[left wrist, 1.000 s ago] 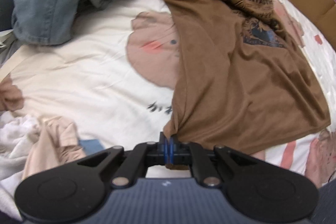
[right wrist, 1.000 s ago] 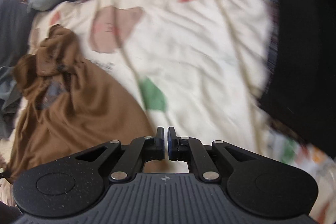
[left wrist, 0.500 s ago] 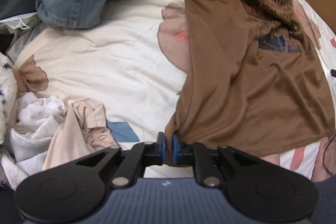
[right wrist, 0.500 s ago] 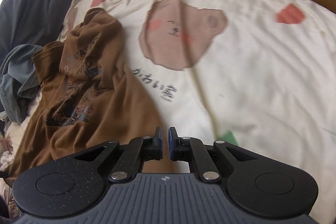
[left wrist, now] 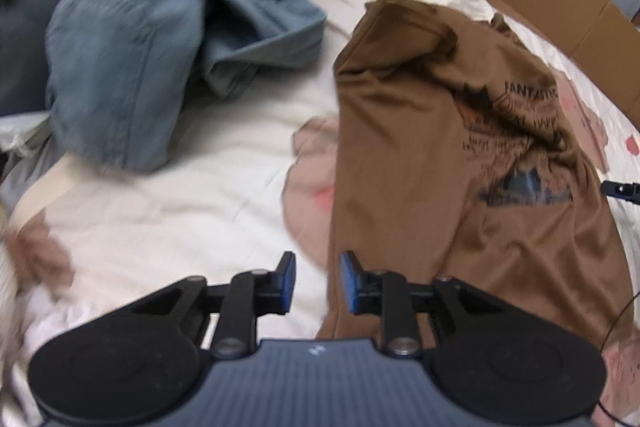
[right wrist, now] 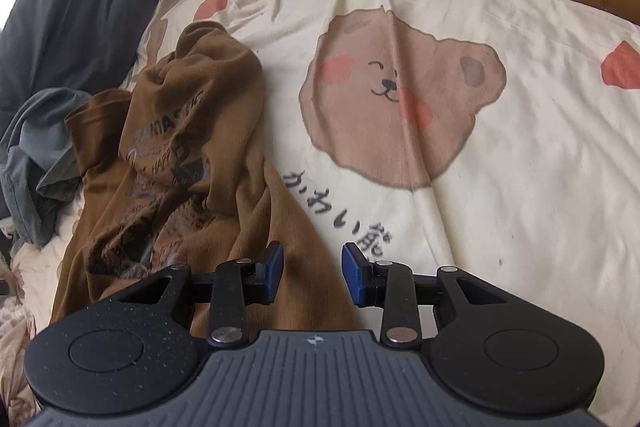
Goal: Fold clothes
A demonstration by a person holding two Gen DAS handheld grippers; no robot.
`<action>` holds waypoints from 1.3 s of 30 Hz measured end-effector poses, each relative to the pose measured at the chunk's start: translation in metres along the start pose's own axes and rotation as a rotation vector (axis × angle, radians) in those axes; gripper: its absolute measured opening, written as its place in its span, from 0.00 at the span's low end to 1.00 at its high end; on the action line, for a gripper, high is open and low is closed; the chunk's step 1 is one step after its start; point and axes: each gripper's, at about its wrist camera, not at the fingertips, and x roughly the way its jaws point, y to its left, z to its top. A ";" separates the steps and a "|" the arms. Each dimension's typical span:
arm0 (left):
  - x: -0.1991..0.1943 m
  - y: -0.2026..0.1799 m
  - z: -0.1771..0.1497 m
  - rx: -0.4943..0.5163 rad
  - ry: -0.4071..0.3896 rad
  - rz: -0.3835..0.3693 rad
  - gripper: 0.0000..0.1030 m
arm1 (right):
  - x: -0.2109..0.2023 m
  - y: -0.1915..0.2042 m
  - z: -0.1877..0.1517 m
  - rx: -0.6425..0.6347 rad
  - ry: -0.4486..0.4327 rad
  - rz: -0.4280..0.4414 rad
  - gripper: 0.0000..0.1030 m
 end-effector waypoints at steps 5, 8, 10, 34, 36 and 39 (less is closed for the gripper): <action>0.031 -0.006 0.018 -0.002 -0.035 -0.036 0.36 | 0.009 -0.001 0.012 0.014 -0.026 0.002 0.37; 0.047 -0.011 0.028 0.014 -0.062 -0.048 0.36 | 0.014 -0.001 0.020 0.019 -0.050 -0.003 0.37; 0.056 -0.012 0.034 0.013 -0.075 -0.050 0.36 | 0.017 0.000 0.026 0.014 -0.062 -0.020 0.37; 0.112 -0.026 0.060 0.047 -0.096 -0.026 0.46 | 0.053 0.053 0.021 -0.216 -0.020 -0.029 0.37; 0.114 -0.027 0.060 0.058 -0.095 -0.026 0.46 | 0.053 0.061 0.019 -0.262 -0.023 -0.031 0.37; 0.116 -0.029 0.062 0.070 -0.093 -0.025 0.47 | 0.052 0.071 0.015 -0.328 -0.018 -0.021 0.37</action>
